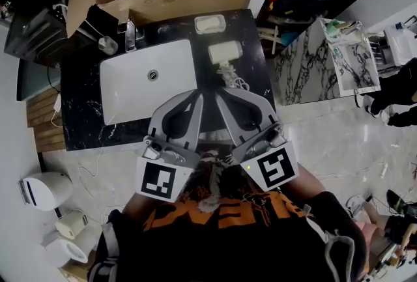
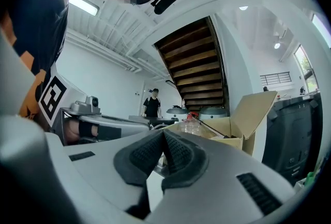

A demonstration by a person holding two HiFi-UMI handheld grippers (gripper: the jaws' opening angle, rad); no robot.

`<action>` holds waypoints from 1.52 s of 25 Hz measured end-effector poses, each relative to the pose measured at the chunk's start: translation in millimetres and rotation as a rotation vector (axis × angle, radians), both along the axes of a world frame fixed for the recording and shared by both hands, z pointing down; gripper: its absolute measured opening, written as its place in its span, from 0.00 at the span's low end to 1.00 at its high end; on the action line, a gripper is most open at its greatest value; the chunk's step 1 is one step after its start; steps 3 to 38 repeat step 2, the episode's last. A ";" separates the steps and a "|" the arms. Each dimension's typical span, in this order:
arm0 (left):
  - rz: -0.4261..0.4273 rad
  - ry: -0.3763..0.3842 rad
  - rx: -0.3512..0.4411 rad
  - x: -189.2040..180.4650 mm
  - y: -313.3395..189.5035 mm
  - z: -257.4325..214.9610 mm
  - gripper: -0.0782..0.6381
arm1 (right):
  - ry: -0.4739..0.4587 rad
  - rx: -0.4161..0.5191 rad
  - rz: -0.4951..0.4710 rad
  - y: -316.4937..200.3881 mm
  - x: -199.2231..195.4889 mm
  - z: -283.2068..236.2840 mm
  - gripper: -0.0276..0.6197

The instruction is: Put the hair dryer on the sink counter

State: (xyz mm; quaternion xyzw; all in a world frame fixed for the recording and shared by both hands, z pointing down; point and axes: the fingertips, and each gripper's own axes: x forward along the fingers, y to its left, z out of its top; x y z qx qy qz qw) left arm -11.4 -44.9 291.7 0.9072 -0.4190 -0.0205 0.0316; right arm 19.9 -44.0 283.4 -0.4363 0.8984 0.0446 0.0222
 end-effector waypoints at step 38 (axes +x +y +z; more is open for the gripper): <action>-0.002 -0.002 0.000 0.8 -1.6 -1.1 0.14 | 0.003 -0.003 -0.004 -0.8 0.9 0.1 0.06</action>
